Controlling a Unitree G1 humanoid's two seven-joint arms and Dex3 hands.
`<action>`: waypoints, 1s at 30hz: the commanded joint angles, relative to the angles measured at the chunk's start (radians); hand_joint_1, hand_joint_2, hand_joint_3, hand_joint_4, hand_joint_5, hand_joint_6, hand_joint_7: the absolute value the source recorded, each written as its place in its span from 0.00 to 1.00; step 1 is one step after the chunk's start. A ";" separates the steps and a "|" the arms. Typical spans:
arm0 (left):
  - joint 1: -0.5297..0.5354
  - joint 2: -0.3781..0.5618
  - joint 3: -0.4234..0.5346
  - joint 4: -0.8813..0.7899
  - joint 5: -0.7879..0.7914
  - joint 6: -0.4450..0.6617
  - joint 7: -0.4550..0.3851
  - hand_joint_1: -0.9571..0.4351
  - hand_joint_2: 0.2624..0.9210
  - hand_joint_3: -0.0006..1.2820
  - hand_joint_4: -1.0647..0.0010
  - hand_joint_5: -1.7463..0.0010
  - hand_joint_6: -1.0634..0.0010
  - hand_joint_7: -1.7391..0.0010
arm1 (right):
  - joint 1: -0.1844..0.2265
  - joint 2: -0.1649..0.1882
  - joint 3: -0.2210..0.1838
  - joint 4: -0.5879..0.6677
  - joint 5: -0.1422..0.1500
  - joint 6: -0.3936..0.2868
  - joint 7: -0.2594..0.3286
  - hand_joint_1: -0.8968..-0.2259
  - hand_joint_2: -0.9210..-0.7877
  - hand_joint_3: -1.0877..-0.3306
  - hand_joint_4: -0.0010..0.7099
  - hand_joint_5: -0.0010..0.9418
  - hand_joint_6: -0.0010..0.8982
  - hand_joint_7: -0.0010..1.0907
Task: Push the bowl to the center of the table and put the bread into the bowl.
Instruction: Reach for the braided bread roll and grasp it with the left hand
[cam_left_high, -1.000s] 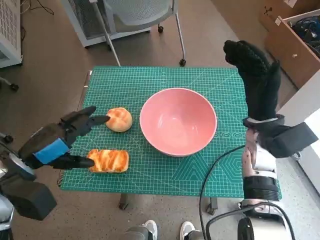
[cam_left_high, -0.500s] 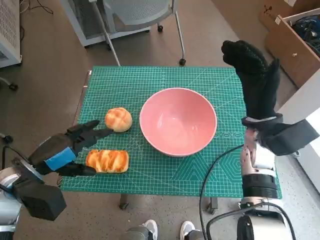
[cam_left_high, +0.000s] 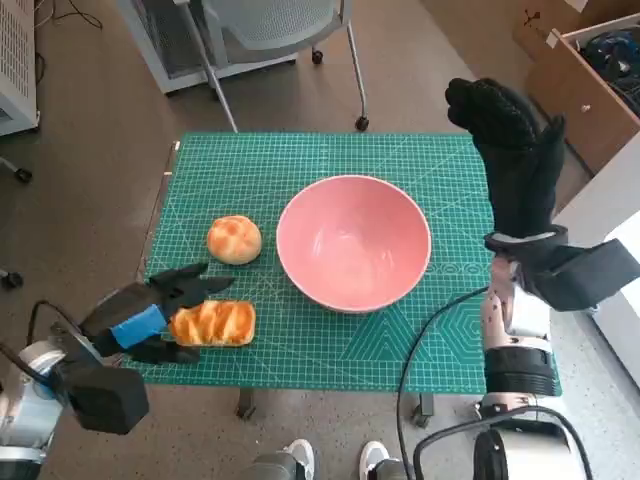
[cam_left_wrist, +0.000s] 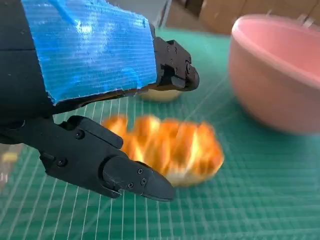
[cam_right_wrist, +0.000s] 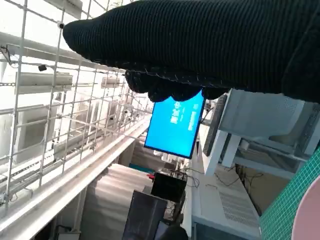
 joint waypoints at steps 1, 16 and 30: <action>-0.040 -0.024 -0.047 0.042 0.082 -0.003 0.071 0.38 0.89 0.00 0.80 1.00 0.71 0.95 | 0.014 0.002 0.001 0.012 -0.011 0.000 -0.008 0.36 0.00 0.47 0.27 0.00 0.13 0.32; -0.088 -0.059 -0.162 0.143 0.234 0.003 0.234 0.48 0.89 0.00 0.73 0.99 0.62 0.97 | 0.024 0.003 0.003 -0.006 -0.011 -0.002 -0.012 0.36 0.00 0.47 0.26 0.00 0.13 0.32; -0.142 -0.045 -0.237 0.276 0.260 -0.052 0.327 0.57 0.99 0.08 0.34 0.81 0.41 0.54 | 0.045 0.001 0.008 -0.026 -0.020 -0.004 -0.022 0.36 0.00 0.47 0.26 0.00 0.13 0.32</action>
